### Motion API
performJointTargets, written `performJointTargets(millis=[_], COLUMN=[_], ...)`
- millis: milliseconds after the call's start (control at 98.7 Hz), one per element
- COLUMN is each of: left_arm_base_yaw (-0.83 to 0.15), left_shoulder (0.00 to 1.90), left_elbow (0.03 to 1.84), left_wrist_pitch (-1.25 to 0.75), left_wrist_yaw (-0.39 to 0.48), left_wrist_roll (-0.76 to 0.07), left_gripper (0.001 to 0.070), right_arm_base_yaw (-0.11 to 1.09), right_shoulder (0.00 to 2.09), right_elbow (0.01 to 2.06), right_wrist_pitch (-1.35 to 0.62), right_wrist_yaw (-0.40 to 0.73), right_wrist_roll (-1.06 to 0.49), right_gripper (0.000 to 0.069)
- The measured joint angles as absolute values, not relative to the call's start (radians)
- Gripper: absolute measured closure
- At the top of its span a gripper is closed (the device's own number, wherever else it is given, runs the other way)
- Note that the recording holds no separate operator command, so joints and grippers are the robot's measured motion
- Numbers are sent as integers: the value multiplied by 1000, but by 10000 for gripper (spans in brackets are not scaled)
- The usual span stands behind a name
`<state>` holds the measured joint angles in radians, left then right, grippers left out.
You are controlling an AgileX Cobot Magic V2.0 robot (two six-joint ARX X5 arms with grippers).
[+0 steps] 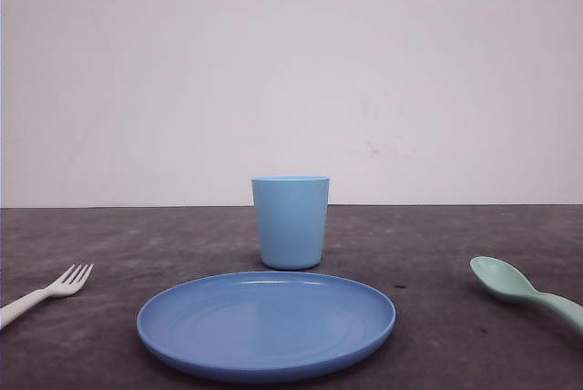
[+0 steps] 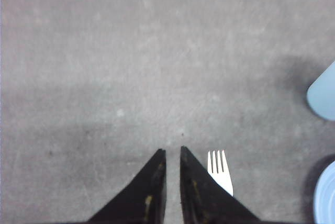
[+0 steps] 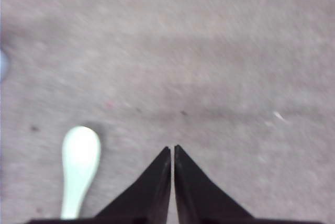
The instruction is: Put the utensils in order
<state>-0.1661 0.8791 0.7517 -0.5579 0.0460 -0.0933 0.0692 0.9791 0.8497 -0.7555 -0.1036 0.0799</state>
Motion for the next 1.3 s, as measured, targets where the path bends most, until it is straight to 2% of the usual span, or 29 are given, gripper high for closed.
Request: performJointTargets(millis=[223,284,344,415,517,567,618,699,831,1134,1297], left_arm_base_yaw=[-166,-166,-166,-166,-166,-166,-166,-168,-194,-353,-435], left_shoulder=[878,878,878,878,878,878,878,878,891,1048,1171], left_elbow=[752,752,752,752,752,752,752,752,752,752,752], left_wrist_pitch=[-558,-558,-559,-562,-569,-569,-569,-569,-569,-580,-581], left_wrist_yaw=[43,43,43,43,43,44,46,66,110,106,73], left_wrist_roll=[-93,-93,-93,-93,-93,-93,-94,-107,-137,-220,-246], left_gripper=[686,684,680,629,424,325,265,227,213,213,244], right_arm_base_yaw=[69,69,69,69,69,69,69,69,69,69,69], right_shoulder=[985,985,985,985,985,985,985,985,985,985,985], right_elbow=[850,850,850,850,850,850,850,850,850,850,850], right_wrist_pitch=[-759,-760,-760,-761,-763,-766,-769,-769,-769,-769,-768], right_wrist_yaw=[-101,-101,-101,-101,-101,-101,-101,-101,-101,-101,-101], right_wrist_roll=[75,73,69,67,67,67,67,63,58,57,56], right_gripper=[680,652,563,397,161,92,55,34,26,25,25])
